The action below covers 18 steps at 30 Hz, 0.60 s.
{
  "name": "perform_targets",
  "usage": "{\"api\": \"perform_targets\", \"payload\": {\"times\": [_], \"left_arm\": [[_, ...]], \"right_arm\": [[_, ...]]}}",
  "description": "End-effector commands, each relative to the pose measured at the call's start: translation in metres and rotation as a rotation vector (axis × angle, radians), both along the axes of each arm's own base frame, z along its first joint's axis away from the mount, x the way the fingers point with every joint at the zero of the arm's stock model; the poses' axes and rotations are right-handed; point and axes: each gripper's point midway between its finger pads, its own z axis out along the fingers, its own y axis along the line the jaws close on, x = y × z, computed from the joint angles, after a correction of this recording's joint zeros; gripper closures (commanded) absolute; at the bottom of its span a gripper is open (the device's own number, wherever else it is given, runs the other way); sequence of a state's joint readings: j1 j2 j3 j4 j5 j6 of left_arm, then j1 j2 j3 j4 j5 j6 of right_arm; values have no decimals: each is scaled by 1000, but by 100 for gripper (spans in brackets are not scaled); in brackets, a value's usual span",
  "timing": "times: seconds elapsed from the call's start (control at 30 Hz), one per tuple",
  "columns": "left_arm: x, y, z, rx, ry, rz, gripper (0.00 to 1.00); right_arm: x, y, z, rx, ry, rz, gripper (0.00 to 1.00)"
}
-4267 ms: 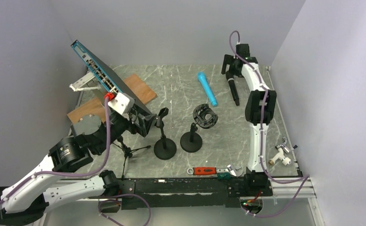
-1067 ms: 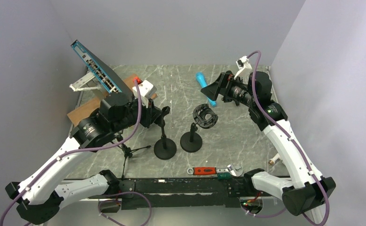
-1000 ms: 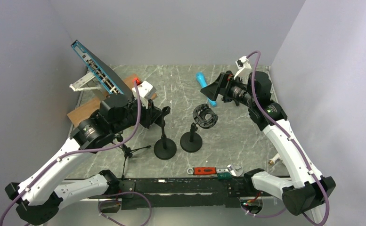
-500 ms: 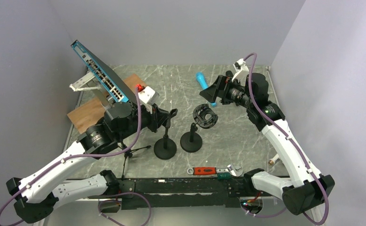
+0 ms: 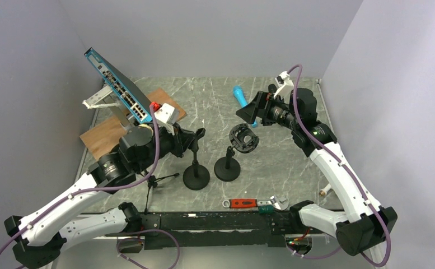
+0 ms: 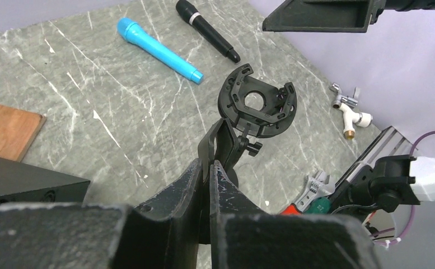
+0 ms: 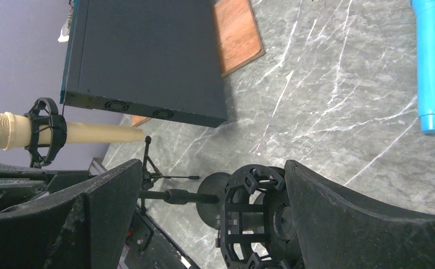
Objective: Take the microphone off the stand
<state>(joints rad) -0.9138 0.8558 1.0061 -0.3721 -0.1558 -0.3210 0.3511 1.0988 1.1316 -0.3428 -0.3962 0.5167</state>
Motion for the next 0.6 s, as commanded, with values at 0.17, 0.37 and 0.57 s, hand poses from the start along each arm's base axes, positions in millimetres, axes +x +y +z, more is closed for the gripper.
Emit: {"api": "perform_targets", "payload": {"times": [0.17, 0.37, 0.57], "left_arm": [[-62, 67, -146, 491, 458, 16, 87], [-78, 71, -157, 484, 550, 13, 86], [-81, 67, -169, 451, 563, 4, 86]], "right_arm": [[-3, 2, 17, 21, -52, 5, 0], [-17, 19, 42, 24, -120, 52, 0], [-42, 46, 68, 88, -175, 129, 0]]}}
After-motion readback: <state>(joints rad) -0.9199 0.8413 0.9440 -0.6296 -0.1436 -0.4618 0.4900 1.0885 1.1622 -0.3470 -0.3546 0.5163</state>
